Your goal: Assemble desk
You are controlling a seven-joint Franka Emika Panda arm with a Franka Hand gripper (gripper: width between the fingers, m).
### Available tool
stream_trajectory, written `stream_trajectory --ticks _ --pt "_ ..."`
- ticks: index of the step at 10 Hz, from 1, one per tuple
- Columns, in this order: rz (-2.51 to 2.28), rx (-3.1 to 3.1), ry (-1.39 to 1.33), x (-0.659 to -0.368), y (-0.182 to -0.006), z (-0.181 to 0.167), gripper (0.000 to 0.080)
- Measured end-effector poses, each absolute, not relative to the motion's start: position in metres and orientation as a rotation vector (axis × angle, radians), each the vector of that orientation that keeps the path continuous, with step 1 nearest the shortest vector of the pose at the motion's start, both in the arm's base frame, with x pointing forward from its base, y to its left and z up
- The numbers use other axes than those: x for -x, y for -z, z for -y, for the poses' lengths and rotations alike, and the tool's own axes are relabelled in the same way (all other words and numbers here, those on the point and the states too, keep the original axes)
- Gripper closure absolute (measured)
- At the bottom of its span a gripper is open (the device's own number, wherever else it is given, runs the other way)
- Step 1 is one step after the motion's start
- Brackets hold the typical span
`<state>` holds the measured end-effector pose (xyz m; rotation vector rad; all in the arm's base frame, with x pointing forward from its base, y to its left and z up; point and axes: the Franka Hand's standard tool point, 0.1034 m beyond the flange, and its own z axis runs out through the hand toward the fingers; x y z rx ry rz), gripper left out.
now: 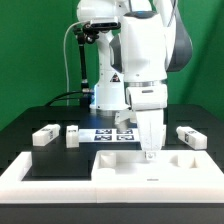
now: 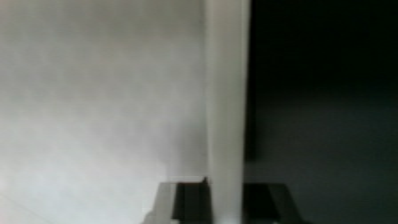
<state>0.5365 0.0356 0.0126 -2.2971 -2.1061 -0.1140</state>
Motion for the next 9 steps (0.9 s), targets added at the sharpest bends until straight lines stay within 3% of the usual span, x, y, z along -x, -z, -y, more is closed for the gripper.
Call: stream_trajectory --ticks 1,2,4,5,6,9 --pt "2.105 2.298 0.114 -0.5362 -0.0123 -0.0353 0.0742" --pt "2.104 2.298 0.113 -0.5361 -0.0122 -0.0350 0.0643" --pt "2.103 2.299 0.113 -0.5360 -0.0120 -0.0346 0.0371" --pt "2.103 2.299 0.113 -0.5360 -0.0120 -0.0345 0.0371" --pt "2.102 2.300 0.113 -0.5360 -0.0120 -0.0342 0.0210" --pt "2.101 2.300 0.113 -0.5359 -0.0119 -0.0338 0.0153"
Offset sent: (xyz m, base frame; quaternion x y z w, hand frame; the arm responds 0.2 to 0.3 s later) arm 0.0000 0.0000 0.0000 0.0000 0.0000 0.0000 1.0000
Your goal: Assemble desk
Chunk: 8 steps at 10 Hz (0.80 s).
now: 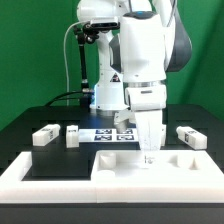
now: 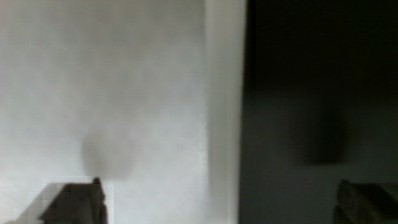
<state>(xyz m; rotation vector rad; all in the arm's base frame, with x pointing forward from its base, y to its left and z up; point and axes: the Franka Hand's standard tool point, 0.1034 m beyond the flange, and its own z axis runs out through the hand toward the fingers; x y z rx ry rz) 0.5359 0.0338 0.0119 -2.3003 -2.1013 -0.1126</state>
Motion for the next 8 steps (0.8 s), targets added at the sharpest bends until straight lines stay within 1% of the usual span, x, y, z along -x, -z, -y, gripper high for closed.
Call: stream_trajectory --ticks 4,5,7,8 --pt "2.100 2.301 0.112 -0.536 -0.012 -0.033 0.0150" --pt "2.030 2.350 0.090 -0.535 -0.015 -0.036 0.0150" --pt "1.898 2.449 0.031 -0.537 -0.044 -0.052 0.0150" --pt "1.786 2.532 0.014 -0.535 -0.054 -0.066 0.0150"
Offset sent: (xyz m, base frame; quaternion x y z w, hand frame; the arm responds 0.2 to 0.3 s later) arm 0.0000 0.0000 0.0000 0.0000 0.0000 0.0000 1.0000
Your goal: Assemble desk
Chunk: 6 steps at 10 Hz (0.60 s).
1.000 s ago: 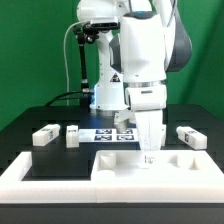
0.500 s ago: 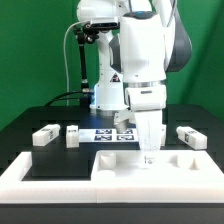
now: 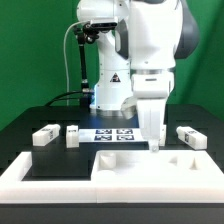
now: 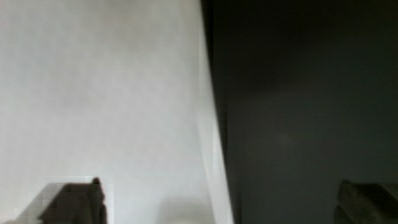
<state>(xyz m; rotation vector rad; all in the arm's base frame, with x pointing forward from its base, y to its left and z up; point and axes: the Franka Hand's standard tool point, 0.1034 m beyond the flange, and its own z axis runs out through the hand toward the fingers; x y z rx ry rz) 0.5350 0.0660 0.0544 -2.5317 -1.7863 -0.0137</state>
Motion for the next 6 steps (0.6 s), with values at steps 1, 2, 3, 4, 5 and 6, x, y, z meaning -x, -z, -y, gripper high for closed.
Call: stream_trajectory --ticks 1,2,3,4,5,6 --pt "1.665 2.613 -0.008 -0.533 -0.063 -0.079 0.0150" --pt "1.501 2.714 -0.016 -0.537 -0.072 -0.092 0.0150" --pt "1.406 2.770 0.001 -0.542 -0.076 -0.103 0.0150" --pt "1.362 2.789 -0.003 -0.540 -0.074 -0.100 0.0150" --pt "1.256 2.839 -0.005 -0.540 -0.074 -0.100 0.0150" --pt "1.160 2.878 -0.007 -0.540 -0.074 -0.101 0.0150"
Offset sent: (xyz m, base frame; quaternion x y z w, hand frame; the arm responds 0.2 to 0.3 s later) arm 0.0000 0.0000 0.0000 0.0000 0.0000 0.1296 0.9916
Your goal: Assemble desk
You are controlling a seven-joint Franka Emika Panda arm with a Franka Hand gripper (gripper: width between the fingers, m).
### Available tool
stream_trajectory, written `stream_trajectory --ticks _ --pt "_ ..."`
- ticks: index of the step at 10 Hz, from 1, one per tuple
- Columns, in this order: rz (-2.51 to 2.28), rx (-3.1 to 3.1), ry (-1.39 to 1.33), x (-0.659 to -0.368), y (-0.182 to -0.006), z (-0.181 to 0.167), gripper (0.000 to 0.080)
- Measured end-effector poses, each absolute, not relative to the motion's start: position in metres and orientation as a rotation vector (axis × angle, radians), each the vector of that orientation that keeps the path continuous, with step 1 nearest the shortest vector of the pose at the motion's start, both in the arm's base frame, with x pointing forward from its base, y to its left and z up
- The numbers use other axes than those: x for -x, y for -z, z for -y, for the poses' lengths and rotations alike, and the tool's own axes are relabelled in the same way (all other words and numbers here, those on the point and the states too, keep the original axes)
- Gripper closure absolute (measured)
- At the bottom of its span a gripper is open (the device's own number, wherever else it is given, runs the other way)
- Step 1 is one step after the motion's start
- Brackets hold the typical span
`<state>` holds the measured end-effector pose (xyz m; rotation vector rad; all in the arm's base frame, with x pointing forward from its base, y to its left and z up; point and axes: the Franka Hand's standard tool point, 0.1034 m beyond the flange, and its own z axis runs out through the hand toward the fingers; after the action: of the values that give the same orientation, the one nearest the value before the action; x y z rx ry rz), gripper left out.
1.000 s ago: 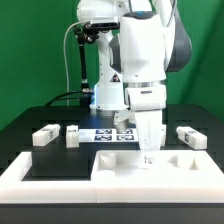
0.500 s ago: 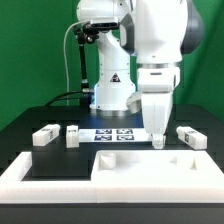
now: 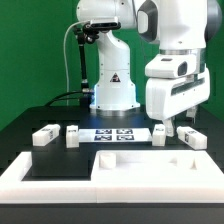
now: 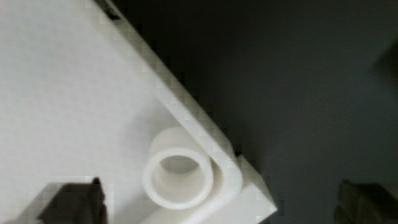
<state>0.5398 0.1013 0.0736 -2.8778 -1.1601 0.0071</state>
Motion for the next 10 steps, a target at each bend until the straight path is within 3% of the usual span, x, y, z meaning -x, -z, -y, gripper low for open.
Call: stream_trajectory --ticks 1,3,5,8,10 --pt "1.042 2.922 -0.010 -0.539 -0.074 -0.106 0.0150" --pt "0.717 3.015 -0.038 -0.525 -0.080 -0.151 0.0150" --pt "0.396 3.070 -0.078 -0.517 -0.072 -0.175 0.0150" --pt "0.459 3.063 -0.107 -0.516 -0.071 -0.173 0.0150" --pt "0.446 3.036 -0.490 -0.495 -0.064 -0.161 0.0150"
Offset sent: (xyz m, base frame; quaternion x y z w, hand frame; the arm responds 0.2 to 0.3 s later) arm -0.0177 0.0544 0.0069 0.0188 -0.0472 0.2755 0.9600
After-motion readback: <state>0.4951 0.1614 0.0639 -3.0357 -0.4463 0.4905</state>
